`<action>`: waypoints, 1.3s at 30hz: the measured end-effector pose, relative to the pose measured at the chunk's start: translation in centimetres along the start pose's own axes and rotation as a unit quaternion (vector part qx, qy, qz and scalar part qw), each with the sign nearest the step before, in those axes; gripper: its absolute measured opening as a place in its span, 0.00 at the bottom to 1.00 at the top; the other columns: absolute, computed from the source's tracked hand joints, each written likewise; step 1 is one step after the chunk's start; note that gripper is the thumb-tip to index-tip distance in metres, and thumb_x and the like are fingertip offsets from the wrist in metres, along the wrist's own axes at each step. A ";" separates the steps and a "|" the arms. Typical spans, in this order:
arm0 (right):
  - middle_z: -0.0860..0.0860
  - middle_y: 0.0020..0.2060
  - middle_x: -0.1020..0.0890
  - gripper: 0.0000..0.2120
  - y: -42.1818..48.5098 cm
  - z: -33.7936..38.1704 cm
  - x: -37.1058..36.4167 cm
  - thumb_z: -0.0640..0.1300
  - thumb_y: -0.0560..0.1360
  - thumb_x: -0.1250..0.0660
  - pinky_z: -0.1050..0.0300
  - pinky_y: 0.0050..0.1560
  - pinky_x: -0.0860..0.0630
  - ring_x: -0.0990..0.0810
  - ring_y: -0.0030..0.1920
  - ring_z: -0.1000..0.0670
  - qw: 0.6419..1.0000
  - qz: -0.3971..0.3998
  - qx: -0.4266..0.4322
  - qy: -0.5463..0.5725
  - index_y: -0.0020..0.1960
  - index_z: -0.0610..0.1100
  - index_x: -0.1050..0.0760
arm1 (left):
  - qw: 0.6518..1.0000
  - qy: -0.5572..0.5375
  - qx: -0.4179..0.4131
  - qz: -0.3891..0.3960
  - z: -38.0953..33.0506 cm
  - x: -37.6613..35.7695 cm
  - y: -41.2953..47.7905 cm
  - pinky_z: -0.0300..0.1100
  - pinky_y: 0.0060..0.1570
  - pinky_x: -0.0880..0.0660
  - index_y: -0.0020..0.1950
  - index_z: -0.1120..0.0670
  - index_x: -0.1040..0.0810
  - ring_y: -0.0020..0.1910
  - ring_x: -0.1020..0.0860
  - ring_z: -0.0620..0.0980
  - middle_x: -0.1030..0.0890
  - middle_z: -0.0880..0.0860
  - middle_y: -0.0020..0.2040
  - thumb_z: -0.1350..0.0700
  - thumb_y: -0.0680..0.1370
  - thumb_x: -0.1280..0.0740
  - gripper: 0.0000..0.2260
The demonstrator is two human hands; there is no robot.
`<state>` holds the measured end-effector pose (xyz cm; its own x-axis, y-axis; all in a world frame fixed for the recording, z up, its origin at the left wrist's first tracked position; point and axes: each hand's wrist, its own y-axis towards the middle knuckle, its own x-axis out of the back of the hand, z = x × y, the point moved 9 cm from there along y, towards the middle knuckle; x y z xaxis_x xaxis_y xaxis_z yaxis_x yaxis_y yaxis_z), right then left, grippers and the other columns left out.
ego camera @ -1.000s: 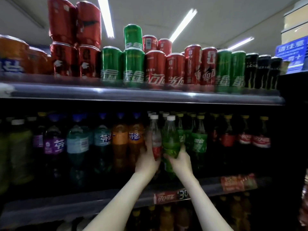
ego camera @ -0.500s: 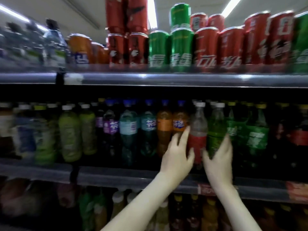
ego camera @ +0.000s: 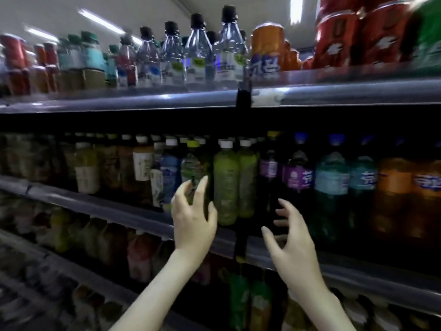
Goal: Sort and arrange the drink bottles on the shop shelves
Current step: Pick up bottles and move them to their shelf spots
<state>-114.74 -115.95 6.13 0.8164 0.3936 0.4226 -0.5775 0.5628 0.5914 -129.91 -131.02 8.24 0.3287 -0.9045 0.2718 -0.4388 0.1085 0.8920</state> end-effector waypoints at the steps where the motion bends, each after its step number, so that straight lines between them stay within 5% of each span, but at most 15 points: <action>1: 0.62 0.61 0.33 0.30 0.8 0.4 -2.0 0.48 0.78 0.35 0.68 0.51 0.29 0.30 0.58 0.64 1.000 0.004 -0.015 0.008 0.75 0.54 0.44 | 1.000 0.014 0.014 0.009 2.6 0.2 1.0 0.59 0.59 0.27 0.73 0.47 0.36 0.65 0.37 0.59 0.39 0.56 0.68 0.57 0.75 0.30 0.29; 8: 0.51 0.74 0.40 0.37 6.7 2.5 -11.0 0.47 0.77 0.33 0.55 0.72 0.38 0.39 0.74 0.50 0.994 -0.067 -0.080 -0.011 0.78 0.48 0.50 | 0.997 -0.023 -0.015 0.066 11.9 -1.3 5.3 0.62 0.62 0.32 0.76 0.45 0.43 0.68 0.41 0.58 0.39 0.58 0.70 0.51 0.77 0.31 0.31; 10: 0.46 0.73 0.37 0.39 8.0 1.6 -12.2 0.47 0.76 0.33 0.49 0.68 0.31 0.33 0.71 0.45 0.990 -0.074 -0.113 -0.030 0.78 0.48 0.53 | 0.997 -0.032 -0.039 0.065 11.6 -1.6 5.8 0.61 0.60 0.32 0.76 0.48 0.41 0.65 0.38 0.58 0.34 0.61 0.68 0.47 0.77 0.33 0.30; 14: 0.41 0.66 0.28 0.36 8.9 0.3 -13.3 0.46 0.78 0.36 0.55 0.48 0.25 0.22 0.58 0.41 0.978 -0.067 -0.174 -0.099 0.78 0.46 0.54 | 0.988 -0.080 -0.083 0.106 8.8 -2.9 6.5 0.54 0.54 0.27 0.76 0.52 0.40 0.58 0.29 0.58 0.26 0.61 0.61 0.44 0.75 0.36 0.32; 18: 0.44 0.57 0.22 0.26 8.9 0.6 -13.1 0.53 0.76 0.35 0.53 0.45 0.23 0.20 0.51 0.44 0.974 -0.084 -0.170 -0.123 0.69 0.45 0.37 | 0.978 -0.097 -0.006 0.183 7.5 -5.1 6.5 0.55 0.42 0.22 0.76 0.54 0.50 0.47 0.23 0.66 0.29 0.66 0.61 0.48 0.69 0.24 0.45; 21: 0.50 0.52 0.22 0.18 9.1 1.3 -13.6 0.51 0.76 0.33 0.57 0.44 0.26 0.21 0.50 0.48 0.980 -0.066 -0.152 -0.105 0.63 0.49 0.32 | 0.973 -0.101 0.022 0.205 7.1 -5.4 6.5 0.55 0.52 0.25 0.74 0.50 0.59 0.57 0.28 0.67 0.37 0.67 0.68 0.51 0.72 0.26 0.46; 24: 0.52 0.52 0.22 0.21 9.0 1.7 -13.6 0.49 0.76 0.33 0.56 0.47 0.25 0.22 0.51 0.49 0.983 -0.057 -0.144 -0.097 0.67 0.49 0.33 | 0.963 -0.148 0.051 0.218 7.9 -5.3 6.5 0.52 0.62 0.29 0.77 0.54 0.58 0.66 0.34 0.62 0.43 0.62 0.71 0.50 0.75 0.30 0.43; 33: 0.48 0.60 0.22 0.29 8.7 1.4 -14.1 0.45 0.76 0.32 0.61 0.52 0.27 0.23 0.58 0.49 0.987 -0.038 -0.145 -0.053 0.73 0.47 0.40 | 0.964 -0.139 0.043 0.222 8.9 -5.0 7.0 0.49 0.61 0.28 0.78 0.53 0.58 0.66 0.33 0.62 0.45 0.62 0.69 0.49 0.76 0.31 0.42; 36: 0.51 0.69 0.31 0.34 7.6 4.0 -13.4 0.48 0.76 0.32 0.54 0.68 0.31 0.32 0.69 0.51 0.992 -0.108 -0.054 -0.032 0.76 0.52 0.45 | 0.949 -0.230 0.072 0.202 9.1 -4.5 6.6 0.44 0.65 0.32 0.76 0.51 0.52 0.68 0.34 0.57 0.41 0.57 0.69 0.53 0.73 0.27 0.41; 39: 0.63 0.73 0.42 0.39 5.6 7.4 -13.4 0.56 0.73 0.32 0.63 0.72 0.41 0.44 0.74 0.62 0.993 -0.111 0.030 0.000 0.76 0.60 0.53 | 0.923 -0.330 0.088 0.177 10.3 -3.7 5.2 0.34 0.66 0.38 0.76 0.48 0.49 0.69 0.38 0.43 0.36 0.49 0.69 0.56 0.70 0.24 0.43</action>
<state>-128.99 -123.42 8.83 0.9233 0.2658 0.2774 -0.3834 0.5909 0.7098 -142.01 -131.35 8.19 -0.4158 -0.8863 0.2039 -0.5692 0.4284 0.7018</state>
